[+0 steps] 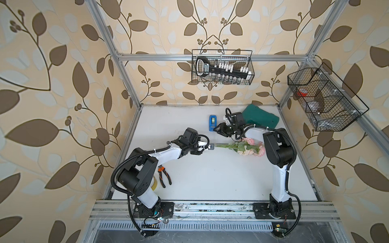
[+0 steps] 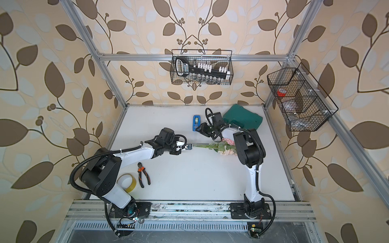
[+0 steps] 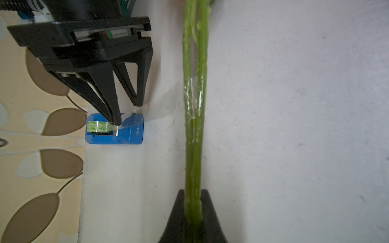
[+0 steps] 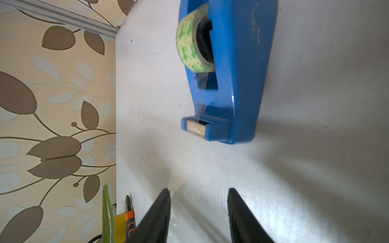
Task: Wrap bouquets with tape
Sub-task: Tear off the tape using the Tape Cutter.
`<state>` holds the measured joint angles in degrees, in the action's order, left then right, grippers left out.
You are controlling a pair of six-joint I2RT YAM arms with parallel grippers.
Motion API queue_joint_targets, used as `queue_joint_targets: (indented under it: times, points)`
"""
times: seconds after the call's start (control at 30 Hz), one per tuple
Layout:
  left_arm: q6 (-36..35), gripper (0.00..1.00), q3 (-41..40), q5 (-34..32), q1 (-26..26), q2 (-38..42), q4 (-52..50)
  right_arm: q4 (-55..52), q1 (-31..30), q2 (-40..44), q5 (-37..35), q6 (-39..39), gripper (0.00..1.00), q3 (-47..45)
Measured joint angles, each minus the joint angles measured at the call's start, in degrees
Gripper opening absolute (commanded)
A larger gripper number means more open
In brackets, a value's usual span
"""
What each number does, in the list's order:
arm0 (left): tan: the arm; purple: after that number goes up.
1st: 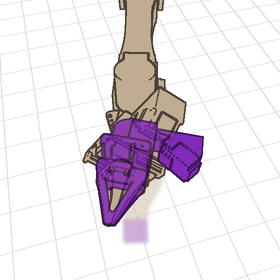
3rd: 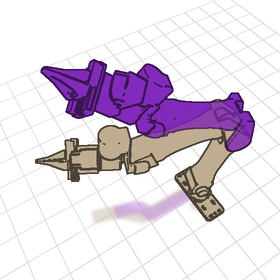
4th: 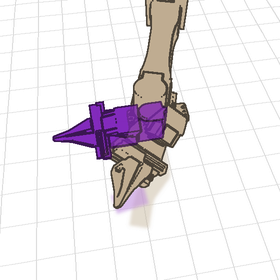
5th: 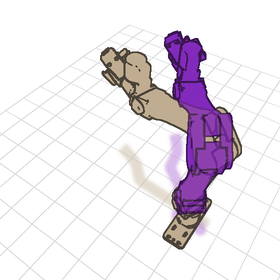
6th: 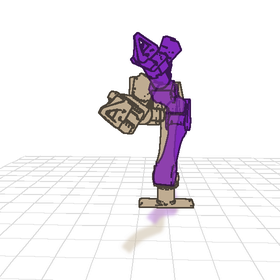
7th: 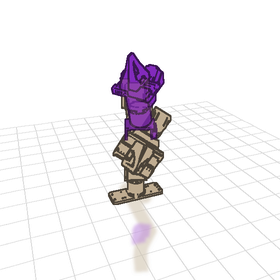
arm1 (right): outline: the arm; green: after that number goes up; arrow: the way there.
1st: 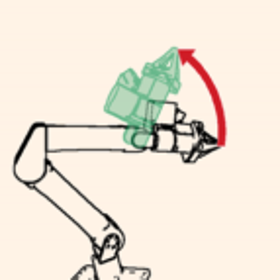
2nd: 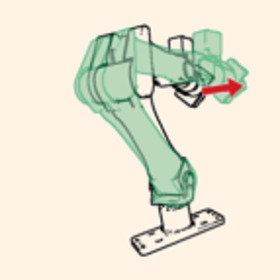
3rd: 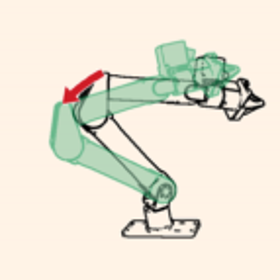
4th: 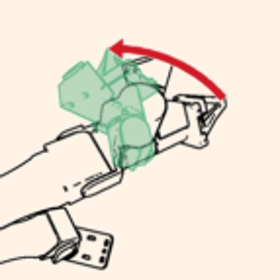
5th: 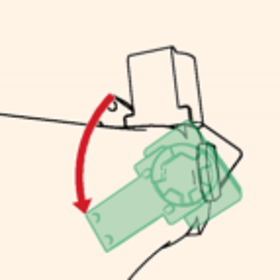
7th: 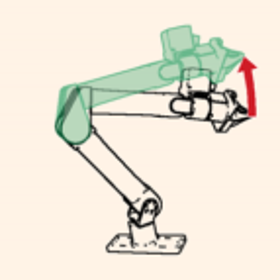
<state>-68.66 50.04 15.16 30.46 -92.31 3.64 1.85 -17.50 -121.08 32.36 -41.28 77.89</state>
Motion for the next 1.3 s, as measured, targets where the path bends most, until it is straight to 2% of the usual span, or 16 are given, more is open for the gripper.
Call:
queue_joint_targets:
  times: [0.23,0.87,1.0,1.13,1.3]
  points:
    - [0.0,0.0,0.0,0.0,0.0,0.0,-0.3,1.8,-0.1,-0.6,0.9,-2.4,0.33,0.0]
    - [-0.3,0.0,0.0,-0.1,0.4,-1.2,-0.9,9.5,-0.5,0.2,2.8,-8.9,0.33,-4.4]
    - [-0.4,0.0,0.0,-0.1,0.4,-1.3,-1.0,11.7,-0.5,0.2,3.1,-10.8,0.3,-4.9]
    - [-0.4,0.0,0.0,-0.1,0.4,-2.0,-1.1,12.1,-0.5,0.2,3.0,-11.4,0.23,-4.9]
    - [-0.4,0.0,0.0,-0.2,0.4,-2.1,-1.4,12.3,-0.5,0.2,3.0,-11.9,0.21,-4.9]
